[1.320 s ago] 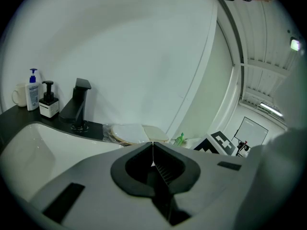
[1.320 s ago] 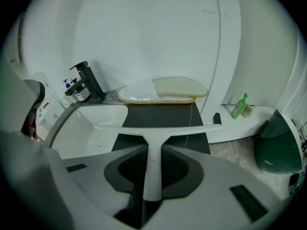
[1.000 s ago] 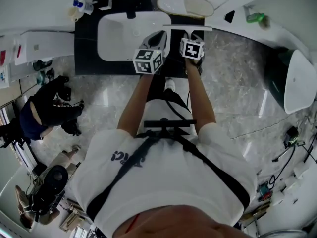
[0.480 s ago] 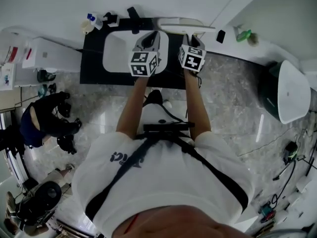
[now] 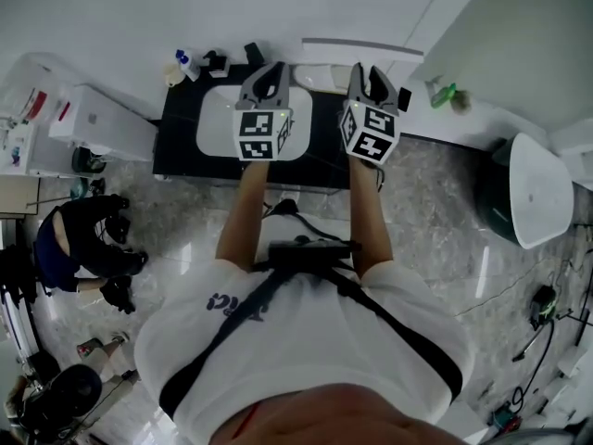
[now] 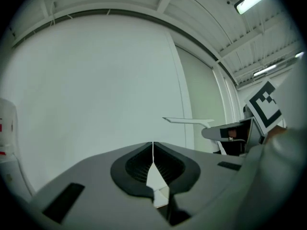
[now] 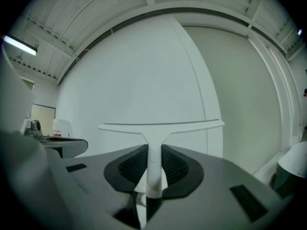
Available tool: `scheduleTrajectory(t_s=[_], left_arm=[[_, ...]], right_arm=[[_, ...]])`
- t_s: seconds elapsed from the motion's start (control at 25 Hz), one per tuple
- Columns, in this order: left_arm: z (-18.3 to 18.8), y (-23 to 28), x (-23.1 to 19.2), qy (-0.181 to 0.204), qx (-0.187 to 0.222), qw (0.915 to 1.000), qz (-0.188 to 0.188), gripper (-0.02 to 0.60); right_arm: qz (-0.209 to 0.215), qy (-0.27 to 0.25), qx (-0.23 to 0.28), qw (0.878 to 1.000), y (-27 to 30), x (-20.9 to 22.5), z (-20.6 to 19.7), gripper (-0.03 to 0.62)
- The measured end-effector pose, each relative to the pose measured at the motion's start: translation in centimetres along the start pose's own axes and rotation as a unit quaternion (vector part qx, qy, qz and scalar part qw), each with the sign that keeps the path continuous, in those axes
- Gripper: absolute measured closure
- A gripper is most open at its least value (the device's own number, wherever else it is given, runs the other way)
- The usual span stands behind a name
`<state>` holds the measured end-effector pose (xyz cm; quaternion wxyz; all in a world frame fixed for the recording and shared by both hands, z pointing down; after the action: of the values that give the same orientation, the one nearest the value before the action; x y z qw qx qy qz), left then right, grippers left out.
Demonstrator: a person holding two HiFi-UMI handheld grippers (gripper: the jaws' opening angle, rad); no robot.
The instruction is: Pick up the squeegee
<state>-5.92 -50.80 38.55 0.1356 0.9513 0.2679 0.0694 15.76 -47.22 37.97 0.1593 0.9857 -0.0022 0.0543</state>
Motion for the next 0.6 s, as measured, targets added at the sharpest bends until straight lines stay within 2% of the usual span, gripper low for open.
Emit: scheduleTrajectory(t_s=[0.24,0.44,0.6], left_arm=[[1.6,-1.9,-0.4,-0.025,0.032,0.9992,-0.004,0.568],[2.9,-2.3,-0.4,-0.044,0.05,0.9976,-0.019,0.568],[4.6,-2.5,-0.4,-0.033,0.073,0.9967,-0.012,0.568]], right_arm=[[0.001,-0.018,0.035,0.999,-2.7,-0.7,2.2,0.503],[0.028,-0.016,0.038,0.999,-2.4,-1.2,2.3,0.503],[0.004,-0.032,0.056,0.998,-2.2,-1.7,2.5,0.503]])
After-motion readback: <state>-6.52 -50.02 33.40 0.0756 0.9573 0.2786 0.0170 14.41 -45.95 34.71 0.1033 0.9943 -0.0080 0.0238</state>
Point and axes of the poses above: the fingertips, and each gripper's own axes: y forward along the fingers, x to its right, z out of its top, the point moved 9 cm from there along -y, backward along the fingers, and after that the axes turned 13 degrees about -x, right-handed, at the moved point
